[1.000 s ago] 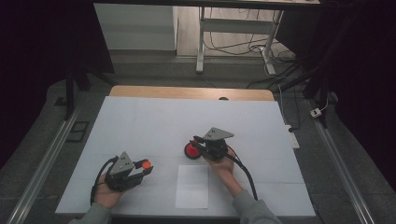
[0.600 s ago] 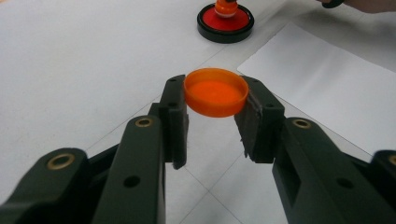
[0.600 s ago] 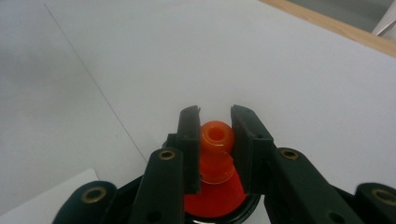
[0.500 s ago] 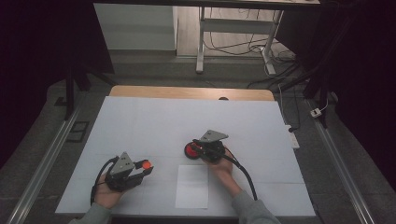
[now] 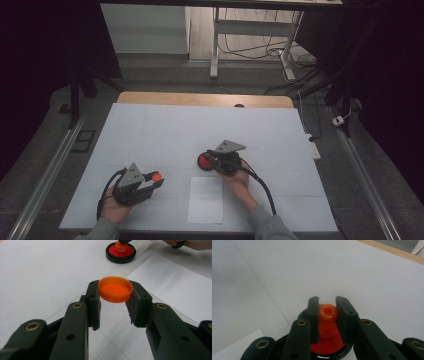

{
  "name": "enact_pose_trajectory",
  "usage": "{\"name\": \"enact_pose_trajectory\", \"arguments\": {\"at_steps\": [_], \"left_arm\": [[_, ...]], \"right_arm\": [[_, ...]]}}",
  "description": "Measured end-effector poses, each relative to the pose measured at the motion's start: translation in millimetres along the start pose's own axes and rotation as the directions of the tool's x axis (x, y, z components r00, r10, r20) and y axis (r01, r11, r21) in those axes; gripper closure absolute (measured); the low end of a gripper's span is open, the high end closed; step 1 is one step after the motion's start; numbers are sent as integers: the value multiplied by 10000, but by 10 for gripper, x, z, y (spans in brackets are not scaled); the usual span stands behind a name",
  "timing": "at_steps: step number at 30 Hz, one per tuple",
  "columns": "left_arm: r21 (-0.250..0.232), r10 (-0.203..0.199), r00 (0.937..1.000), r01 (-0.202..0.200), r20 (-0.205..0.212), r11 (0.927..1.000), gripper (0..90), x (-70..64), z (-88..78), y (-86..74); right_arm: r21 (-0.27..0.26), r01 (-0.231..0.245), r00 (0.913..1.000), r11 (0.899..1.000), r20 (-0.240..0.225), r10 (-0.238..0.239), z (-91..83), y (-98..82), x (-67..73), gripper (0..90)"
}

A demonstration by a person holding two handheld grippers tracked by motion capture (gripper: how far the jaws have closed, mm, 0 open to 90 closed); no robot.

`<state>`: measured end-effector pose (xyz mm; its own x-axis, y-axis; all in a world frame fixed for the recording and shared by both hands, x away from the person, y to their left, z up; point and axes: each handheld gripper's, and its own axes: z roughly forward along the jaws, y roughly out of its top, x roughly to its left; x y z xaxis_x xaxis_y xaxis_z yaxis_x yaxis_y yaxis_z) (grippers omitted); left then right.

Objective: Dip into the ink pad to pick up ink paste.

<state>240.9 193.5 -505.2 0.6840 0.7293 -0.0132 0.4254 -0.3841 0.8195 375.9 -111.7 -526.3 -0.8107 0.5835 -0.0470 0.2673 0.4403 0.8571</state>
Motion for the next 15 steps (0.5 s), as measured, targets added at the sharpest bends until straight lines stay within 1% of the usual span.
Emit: {"name": "enact_pose_trajectory", "arguments": {"at_steps": [3, 13, 15], "left_arm": [[13, 3, 10000, -3, -4, 10000, 647, 0, 2, 0], [28, -8, 10000, 8, 4, 10000, 647, 2, 3, -2], [35, -22, 10000, 22, 8, 10000, 647, 1, 3, -2]], "right_arm": [[17, -1, 10000, 10000, 68, 1, -2, -3, -1, 731], [24, 57, 10000, 10000, 21, -57, -2, -7, -4, 731], [-72, -22, 10000, 10000, -8, 22, 5, -10, -1, 731]]}}
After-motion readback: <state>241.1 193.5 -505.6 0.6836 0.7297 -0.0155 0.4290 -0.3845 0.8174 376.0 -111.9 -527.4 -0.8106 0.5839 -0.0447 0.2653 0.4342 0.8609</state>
